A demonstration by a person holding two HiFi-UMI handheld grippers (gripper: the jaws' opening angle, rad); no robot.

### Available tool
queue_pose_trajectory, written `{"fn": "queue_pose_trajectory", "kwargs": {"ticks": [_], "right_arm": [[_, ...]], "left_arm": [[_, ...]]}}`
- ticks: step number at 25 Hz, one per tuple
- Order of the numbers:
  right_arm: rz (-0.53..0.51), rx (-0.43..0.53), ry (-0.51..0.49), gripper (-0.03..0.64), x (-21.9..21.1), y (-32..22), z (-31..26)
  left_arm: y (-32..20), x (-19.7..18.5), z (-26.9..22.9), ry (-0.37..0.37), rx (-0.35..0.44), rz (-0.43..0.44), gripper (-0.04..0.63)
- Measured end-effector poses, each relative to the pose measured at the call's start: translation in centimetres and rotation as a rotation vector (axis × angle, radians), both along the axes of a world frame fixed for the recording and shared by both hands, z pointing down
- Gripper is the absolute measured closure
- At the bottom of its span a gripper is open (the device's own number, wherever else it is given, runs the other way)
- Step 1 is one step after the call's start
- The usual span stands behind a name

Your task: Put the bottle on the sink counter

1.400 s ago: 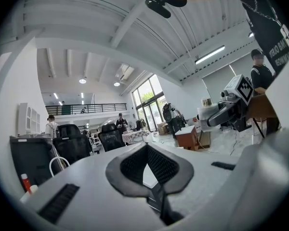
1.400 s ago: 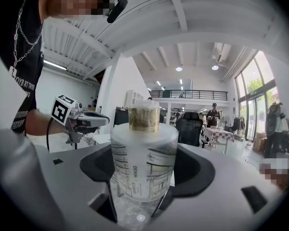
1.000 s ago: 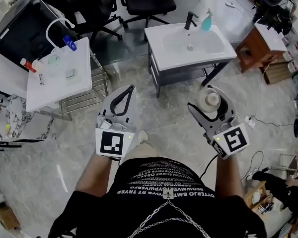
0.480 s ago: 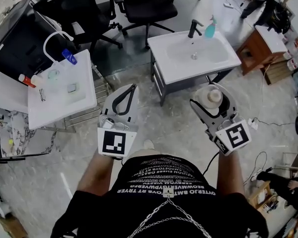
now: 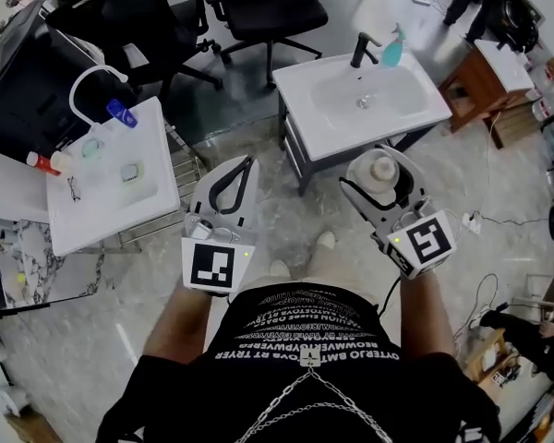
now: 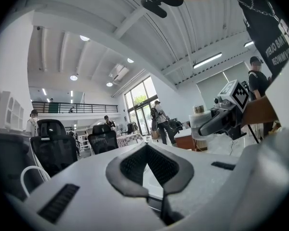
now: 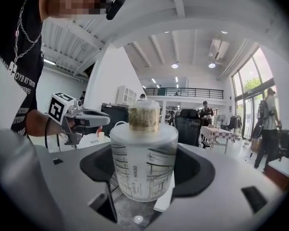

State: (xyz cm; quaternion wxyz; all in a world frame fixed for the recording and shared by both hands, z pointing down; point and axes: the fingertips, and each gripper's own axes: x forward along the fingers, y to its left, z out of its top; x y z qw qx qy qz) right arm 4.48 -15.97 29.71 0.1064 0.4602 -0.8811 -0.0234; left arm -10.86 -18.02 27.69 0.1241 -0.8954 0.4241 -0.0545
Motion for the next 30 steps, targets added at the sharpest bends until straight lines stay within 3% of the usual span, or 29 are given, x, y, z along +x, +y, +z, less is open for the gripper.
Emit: {"fn": "queue_pose_trajectory", "kwargs": {"ticks": [7,11,23,30], "right_arm": [[0.027,-0.062,-0.020,0.284,2.4,-5.7,4.4],[0.017,-0.101,-0.052,0.284,4.1,-9.8,7.1],[-0.070,-0.194,-0.023,0.284,6.0,-20.9,17.2],[-0.123,-0.240,0.005,0.284,5.7,-24.1,24.5]], "left_arm": [[-4.3,1.0,1.8,0.004,-0.047,-0.029,0.590],[-7.5,2.4,2.4,-0.032,-0.055,-0.047,0.589],[-16.7,4.7,4.9,-0.023,-0.121,-0.146,0.590],[-19.2,4.9,8.7,-0.044,-0.183,-0.181,0.589]]}}
